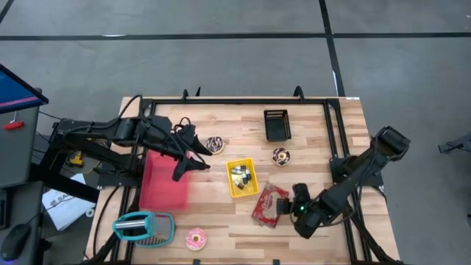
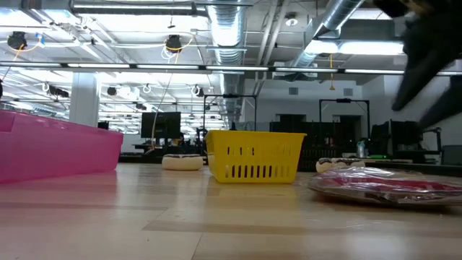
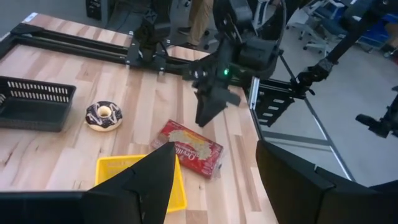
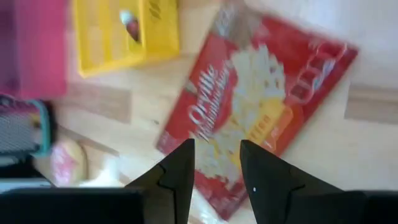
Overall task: Pick & Place Food Item
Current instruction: Put the red popcorn bag into the pink bin
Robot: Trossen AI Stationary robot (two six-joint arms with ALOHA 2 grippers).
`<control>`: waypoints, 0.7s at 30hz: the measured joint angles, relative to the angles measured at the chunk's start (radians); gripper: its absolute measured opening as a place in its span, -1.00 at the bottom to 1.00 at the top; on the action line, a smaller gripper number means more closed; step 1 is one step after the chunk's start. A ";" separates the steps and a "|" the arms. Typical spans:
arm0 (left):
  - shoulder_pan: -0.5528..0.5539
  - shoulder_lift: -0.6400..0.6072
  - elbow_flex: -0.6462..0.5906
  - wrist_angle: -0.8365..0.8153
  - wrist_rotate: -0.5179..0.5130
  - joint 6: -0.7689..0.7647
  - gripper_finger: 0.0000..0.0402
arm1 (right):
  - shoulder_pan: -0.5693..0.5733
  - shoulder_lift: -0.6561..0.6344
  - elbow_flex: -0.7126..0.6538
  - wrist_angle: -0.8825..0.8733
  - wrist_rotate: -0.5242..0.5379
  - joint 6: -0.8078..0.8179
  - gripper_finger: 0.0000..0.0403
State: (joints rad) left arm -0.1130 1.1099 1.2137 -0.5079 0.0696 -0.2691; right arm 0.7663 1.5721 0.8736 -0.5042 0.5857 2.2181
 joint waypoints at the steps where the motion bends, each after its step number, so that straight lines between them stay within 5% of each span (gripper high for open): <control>1: -0.007 0.000 0.000 0.000 -0.012 0.000 0.10 | -0.006 -0.015 0.002 -0.023 0.003 0.005 -0.39; 9: -0.058 0.000 0.000 0.001 -0.079 -0.009 0.10 | -0.067 -0.026 -0.001 -0.162 -0.101 0.008 -0.39; 21: -0.072 0.000 0.000 0.047 -0.092 -0.038 0.10 | -0.079 -0.025 -0.130 -0.063 -0.162 0.008 -0.39</control>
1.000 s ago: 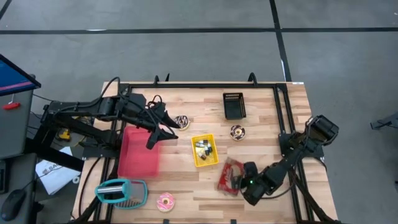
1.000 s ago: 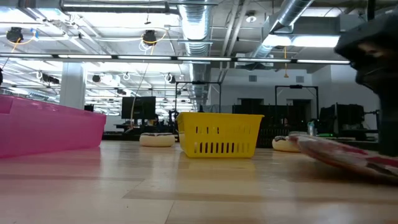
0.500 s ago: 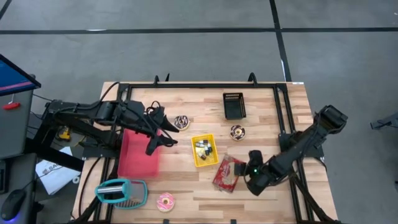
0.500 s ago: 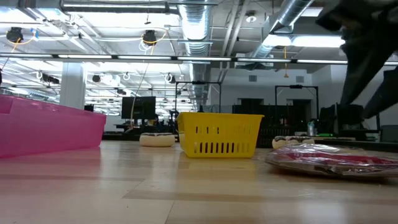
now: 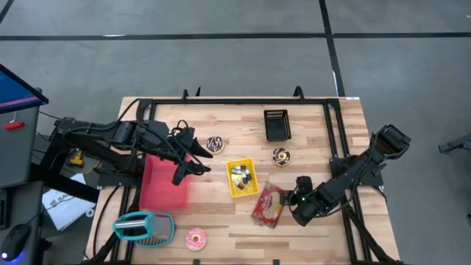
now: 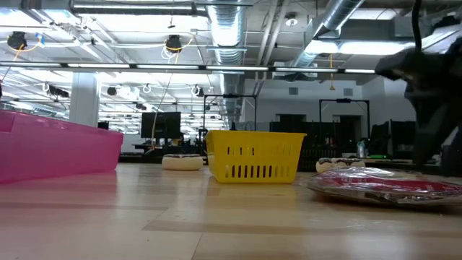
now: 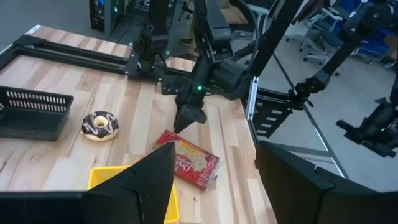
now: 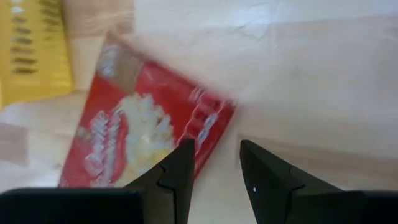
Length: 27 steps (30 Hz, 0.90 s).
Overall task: Pick & Place Food Item
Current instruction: Put the red popcorn bag into the pink bin
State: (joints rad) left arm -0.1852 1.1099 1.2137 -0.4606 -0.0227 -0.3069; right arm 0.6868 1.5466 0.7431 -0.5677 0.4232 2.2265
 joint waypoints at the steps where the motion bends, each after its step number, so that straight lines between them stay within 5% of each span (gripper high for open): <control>1: 0.000 0.000 0.000 0.000 0.000 -0.010 0.10 | 0.000 0.007 -0.012 0.010 0.001 0.000 -0.39; 27: 0.010 0.000 0.000 0.022 -0.012 -0.125 0.10 | -0.023 0.011 -0.205 0.265 0.205 -0.009 -0.39</control>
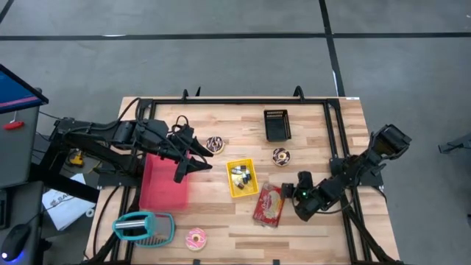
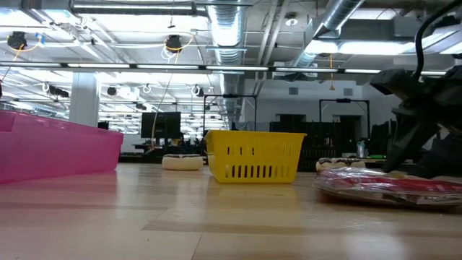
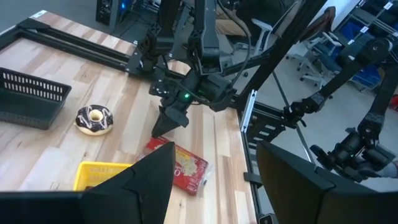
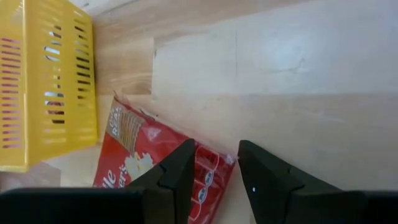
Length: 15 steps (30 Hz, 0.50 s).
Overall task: Pick & Place Food Item
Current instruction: Put the red popcorn bag into the pink bin
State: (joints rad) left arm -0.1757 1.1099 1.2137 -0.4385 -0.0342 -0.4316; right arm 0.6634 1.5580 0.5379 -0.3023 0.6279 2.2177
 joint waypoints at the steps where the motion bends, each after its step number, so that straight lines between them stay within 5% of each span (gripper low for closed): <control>1: 0.000 0.000 0.000 0.000 -0.001 0.000 0.10 | -0.003 0.001 -0.001 -0.001 0.005 0.000 -0.39; 9: 0.000 0.000 0.000 -0.001 -0.001 -0.004 0.10 | -0.023 0.001 -0.002 -0.004 0.010 -0.027 -0.45; 15: 0.000 0.000 0.000 -0.001 -0.001 -0.001 0.10 | -0.012 0.001 -0.004 0.011 0.012 -0.039 -0.73</control>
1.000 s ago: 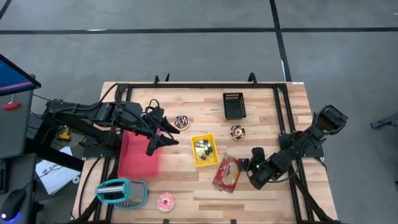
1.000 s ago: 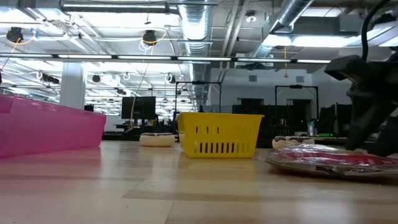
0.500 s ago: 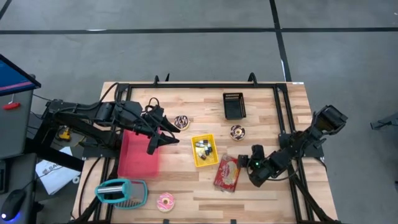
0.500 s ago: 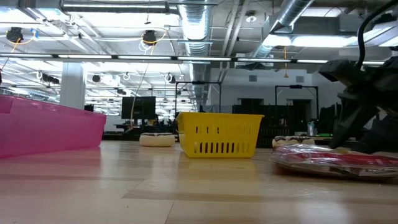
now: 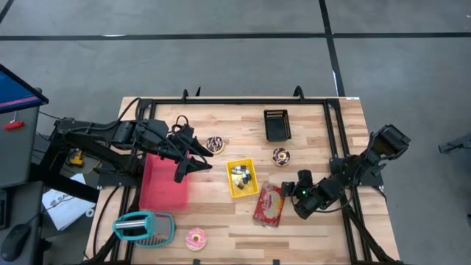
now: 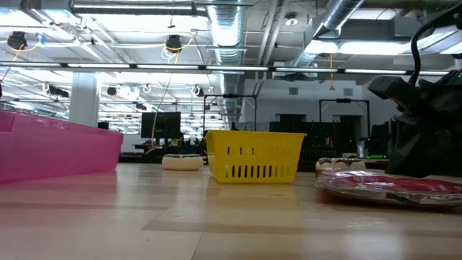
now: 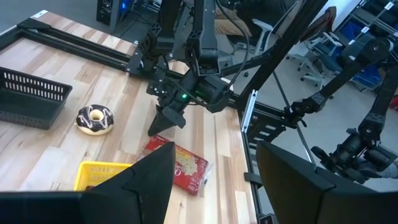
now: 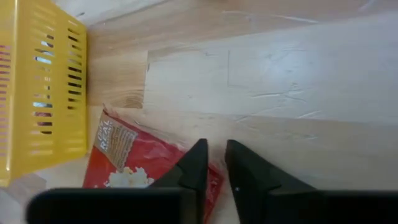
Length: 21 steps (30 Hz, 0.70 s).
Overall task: Pick & Place Food Item
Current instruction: Put the red popcorn bag into the pink bin
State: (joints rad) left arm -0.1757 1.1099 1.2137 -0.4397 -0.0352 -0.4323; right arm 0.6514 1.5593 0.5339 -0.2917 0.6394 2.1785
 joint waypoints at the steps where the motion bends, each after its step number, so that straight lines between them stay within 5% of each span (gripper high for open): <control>1: 0.000 0.000 0.000 0.000 0.000 0.001 0.10 | 0.002 0.001 -0.001 0.002 0.003 -0.003 -0.80; 4: 0.000 0.000 0.000 0.000 0.000 0.011 0.10 | 0.009 0.002 -0.002 0.020 0.000 -0.016 -0.96; 12: 0.000 0.000 0.000 -0.001 0.001 0.042 0.10 | 0.077 0.001 0.064 0.032 0.019 -0.027 -1.00; 21: -0.004 0.000 0.000 -0.002 0.005 0.061 0.10 | 0.188 0.000 0.393 -0.331 0.068 -0.020 -1.00</control>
State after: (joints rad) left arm -0.1795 1.1099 1.2137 -0.4416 -0.0303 -0.3710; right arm 0.8389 1.5593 0.9273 -0.6226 0.7077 2.1589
